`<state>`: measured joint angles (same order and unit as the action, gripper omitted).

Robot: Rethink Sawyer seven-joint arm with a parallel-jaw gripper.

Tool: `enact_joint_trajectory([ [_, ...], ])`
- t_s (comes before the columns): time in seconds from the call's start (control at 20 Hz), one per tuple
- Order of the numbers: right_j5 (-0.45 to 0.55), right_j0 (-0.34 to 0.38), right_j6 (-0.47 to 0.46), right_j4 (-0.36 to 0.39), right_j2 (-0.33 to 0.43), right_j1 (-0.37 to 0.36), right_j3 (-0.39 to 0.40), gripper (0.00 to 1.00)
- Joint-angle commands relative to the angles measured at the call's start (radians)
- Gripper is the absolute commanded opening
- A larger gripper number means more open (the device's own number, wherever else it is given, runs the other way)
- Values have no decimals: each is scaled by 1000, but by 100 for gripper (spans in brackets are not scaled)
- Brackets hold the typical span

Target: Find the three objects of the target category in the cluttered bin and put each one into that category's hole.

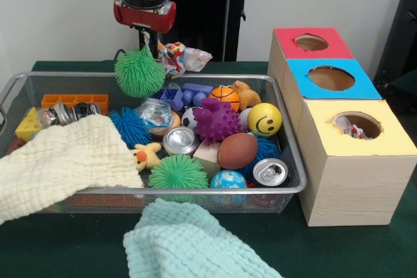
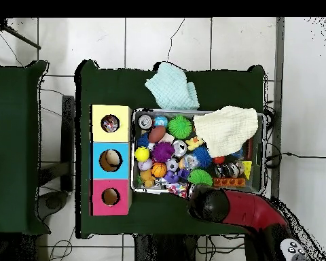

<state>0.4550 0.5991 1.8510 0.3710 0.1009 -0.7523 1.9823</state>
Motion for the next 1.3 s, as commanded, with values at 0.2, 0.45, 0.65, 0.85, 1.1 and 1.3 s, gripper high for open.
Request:
enact_joint_trajectory([
  [0.2, 19, 19, 15, -4, 70, 81, -76, 0],
  [0.45, 108, -30, -3, -16, 77, 45, -136, 0],
  [0.65, 178, -58, 0, -41, 78, 17, -164, 0],
  [0.85, 216, -98, 34, -56, 58, -8, -176, 0],
  [1.1, 220, -116, 56, -71, 49, -20, -167, 0],
  [1.3, 222, -122, 61, -78, 41, -21, -166, 0],
])
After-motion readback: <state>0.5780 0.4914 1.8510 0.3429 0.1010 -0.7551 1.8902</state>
